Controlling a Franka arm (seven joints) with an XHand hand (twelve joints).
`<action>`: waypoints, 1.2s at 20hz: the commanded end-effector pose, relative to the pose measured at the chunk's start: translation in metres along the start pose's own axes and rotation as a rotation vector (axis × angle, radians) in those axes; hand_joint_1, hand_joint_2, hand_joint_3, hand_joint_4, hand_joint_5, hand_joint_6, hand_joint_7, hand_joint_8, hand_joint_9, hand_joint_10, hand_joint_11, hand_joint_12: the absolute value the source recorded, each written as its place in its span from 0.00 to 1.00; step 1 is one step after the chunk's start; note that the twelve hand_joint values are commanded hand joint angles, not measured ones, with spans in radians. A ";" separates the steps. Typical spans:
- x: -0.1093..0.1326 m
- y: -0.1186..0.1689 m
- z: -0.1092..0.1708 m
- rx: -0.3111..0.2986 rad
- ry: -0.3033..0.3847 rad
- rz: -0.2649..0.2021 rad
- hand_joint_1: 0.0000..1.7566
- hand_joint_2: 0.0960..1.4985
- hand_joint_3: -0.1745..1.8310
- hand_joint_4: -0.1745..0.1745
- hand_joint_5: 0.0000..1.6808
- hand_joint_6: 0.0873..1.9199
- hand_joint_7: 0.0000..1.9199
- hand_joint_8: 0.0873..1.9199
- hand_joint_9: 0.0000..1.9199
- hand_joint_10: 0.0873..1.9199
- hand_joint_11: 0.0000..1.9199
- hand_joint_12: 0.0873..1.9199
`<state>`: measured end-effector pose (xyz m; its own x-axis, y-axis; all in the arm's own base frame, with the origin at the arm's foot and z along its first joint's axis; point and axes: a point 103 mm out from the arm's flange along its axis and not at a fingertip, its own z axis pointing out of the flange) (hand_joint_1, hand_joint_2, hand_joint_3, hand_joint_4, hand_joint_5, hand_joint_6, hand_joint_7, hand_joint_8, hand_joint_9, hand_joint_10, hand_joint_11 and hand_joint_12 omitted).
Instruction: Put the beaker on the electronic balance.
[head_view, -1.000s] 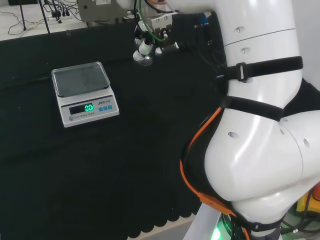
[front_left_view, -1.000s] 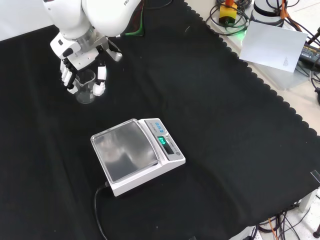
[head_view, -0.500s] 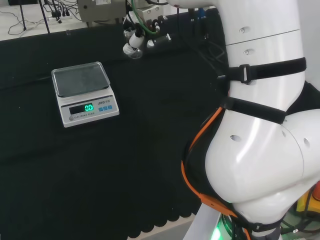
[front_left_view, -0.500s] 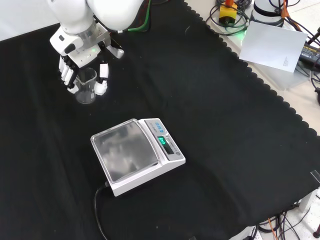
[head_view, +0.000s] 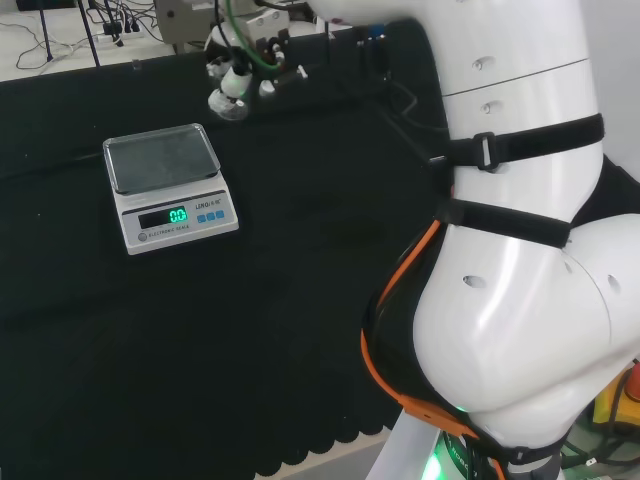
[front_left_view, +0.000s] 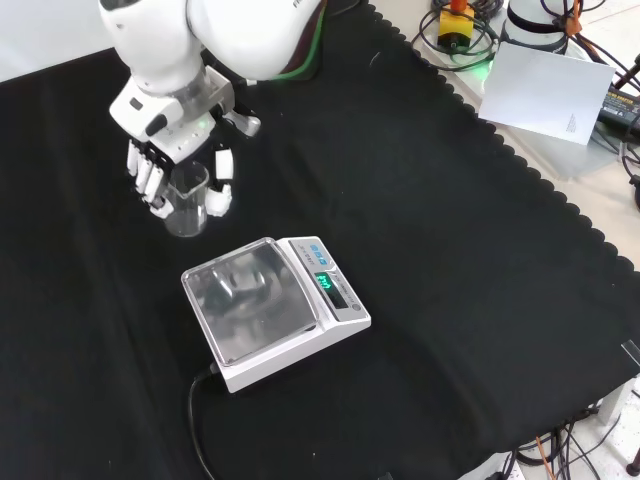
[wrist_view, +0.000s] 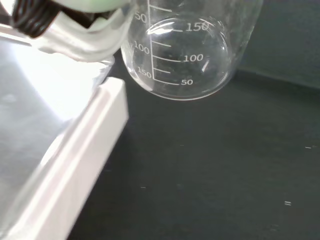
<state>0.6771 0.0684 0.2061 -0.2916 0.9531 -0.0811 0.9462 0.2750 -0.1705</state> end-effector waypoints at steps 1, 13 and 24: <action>0.032 0.004 0.002 0.012 -0.005 -0.066 0.62 0.56 0.34 0.50 0.57 0.58 0.50 0.56 0.60 0.40 0.50 0.53; 0.092 0.004 0.008 0.032 -0.015 -0.202 0.62 0.55 0.35 0.49 0.57 0.57 0.50 0.56 0.60 0.40 0.50 0.53; 0.115 0.024 0.030 0.077 -0.013 -0.231 0.62 0.54 0.35 0.48 0.58 0.57 0.50 0.56 0.60 0.40 0.51 0.53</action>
<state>0.6590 0.1702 0.1783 -0.4903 0.8701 -0.0514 0.8532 0.4671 -0.2320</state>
